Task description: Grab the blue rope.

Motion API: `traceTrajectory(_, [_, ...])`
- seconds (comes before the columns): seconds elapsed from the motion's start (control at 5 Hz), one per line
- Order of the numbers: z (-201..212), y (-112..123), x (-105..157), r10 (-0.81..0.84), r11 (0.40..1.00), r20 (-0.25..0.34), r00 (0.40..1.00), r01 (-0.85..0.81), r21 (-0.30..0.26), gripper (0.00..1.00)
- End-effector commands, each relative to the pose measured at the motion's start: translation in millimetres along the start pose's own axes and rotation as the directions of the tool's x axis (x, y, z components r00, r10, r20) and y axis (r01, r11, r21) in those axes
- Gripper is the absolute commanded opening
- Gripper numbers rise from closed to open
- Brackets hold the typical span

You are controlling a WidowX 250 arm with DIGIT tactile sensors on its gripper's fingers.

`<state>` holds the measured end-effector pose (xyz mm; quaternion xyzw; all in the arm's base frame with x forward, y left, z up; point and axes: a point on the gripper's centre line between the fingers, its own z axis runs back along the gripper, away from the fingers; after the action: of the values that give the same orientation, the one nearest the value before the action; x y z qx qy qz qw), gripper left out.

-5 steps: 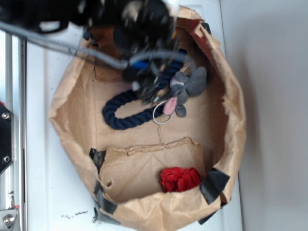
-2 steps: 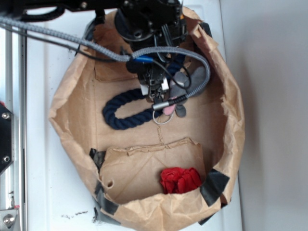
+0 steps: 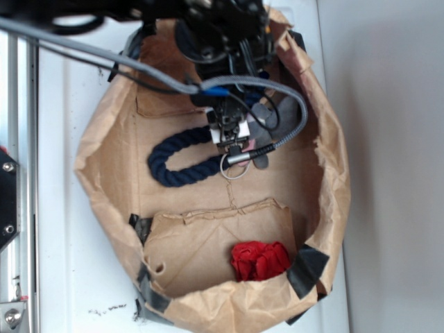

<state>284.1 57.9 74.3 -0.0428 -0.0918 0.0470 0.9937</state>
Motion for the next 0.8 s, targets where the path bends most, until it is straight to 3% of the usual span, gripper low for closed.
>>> traceTrajectory(0.0, [-33,-14,9,-0.067,0.998,-0.004,0.998,0.067,-0.007,1.0])
traceTrajectory(0.4, [-66,-33,2,-0.125,0.992,-0.058,0.99,0.125,0.0,1.0])
traceTrajectory(0.6, [-66,-27,9,-0.152,0.988,-0.061,0.987,0.153,0.008,1.0])
